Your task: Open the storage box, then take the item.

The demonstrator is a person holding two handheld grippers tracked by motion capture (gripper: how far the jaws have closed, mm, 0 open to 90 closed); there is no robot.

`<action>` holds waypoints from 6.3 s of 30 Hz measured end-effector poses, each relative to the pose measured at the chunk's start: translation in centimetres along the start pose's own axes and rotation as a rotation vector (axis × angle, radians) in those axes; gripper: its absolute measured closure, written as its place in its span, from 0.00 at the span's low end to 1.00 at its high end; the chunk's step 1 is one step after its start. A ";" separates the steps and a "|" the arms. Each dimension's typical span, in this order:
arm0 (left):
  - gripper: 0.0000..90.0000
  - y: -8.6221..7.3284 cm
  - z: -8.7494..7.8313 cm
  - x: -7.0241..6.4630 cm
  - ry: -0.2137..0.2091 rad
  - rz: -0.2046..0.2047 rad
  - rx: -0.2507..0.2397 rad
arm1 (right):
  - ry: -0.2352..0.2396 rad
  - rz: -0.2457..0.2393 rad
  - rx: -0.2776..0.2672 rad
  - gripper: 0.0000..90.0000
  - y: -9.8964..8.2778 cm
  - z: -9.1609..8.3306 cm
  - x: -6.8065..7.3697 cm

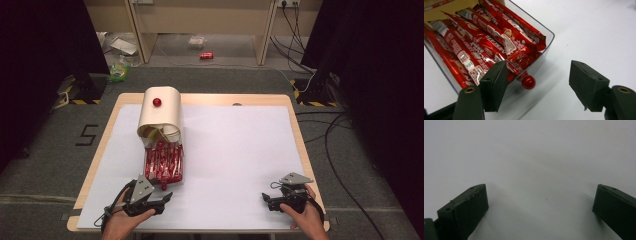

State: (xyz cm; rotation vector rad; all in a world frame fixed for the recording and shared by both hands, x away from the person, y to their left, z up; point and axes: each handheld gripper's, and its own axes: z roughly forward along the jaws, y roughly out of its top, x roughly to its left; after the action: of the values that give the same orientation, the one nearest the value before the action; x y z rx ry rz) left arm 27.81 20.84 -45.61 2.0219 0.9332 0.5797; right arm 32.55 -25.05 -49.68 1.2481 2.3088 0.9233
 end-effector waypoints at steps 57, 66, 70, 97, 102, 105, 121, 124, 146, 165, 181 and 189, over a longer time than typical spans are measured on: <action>0.43 3.1 3.2 3.3 0.143 -0.116 -0.035 | 0.001 0.001 0.000 0.00 0.0 0.0 0.0; 0.50 3.4 3.8 3.3 0.129 -0.121 -0.031 | 0.001 0.001 0.000 0.00 0.0 0.0 0.0; 0.56 3.6 4.2 3.1 0.126 -0.114 -0.023 | 0.001 0.001 0.000 0.00 0.0 0.0 0.0; 0.94 3.5 4.7 3.4 0.157 -0.079 -0.009 | 0.000 0.000 0.000 0.00 0.0 0.0 0.0; 0.96 3.7 4.0 3.5 0.160 -0.066 -0.016 | 0.001 0.001 0.000 0.00 0.0 0.0 0.0; 0.97 3.7 3.8 3.5 0.158 -0.056 -0.012 | 0.001 0.001 0.001 0.00 0.0 0.0 0.0; 0.98 2.6 1.7 3.3 0.156 -0.042 -0.012 | 0.001 0.001 0.000 0.00 0.0 0.0 0.0; 0.98 2.4 1.2 3.3 0.154 -0.044 -0.012 | 0.000 0.000 0.000 0.00 0.0 0.0 0.0; 0.98 1.4 -2.2 2.9 0.152 -0.048 -0.047 | 0.001 0.001 0.001 0.00 0.0 0.0 0.0; 0.98 0.1 -5.0 3.8 0.197 -0.076 -0.074 | 0.001 0.001 0.001 0.00 0.0 0.0 0.0; 0.98 -1.1 -7.3 6.1 0.274 -0.127 -0.095 | 0.000 0.001 0.001 0.00 0.0 0.0 0.0; 0.98 -1.9 -7.2 7.2 0.288 -0.154 -0.087 | 0.001 0.002 0.001 0.00 0.0 0.0 0.0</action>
State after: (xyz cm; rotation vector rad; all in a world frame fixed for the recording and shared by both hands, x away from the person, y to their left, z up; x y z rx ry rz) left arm 26.63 30.70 -42.62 1.7994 1.2007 0.8247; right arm 32.57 -25.04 -49.68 1.2506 2.3095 0.9235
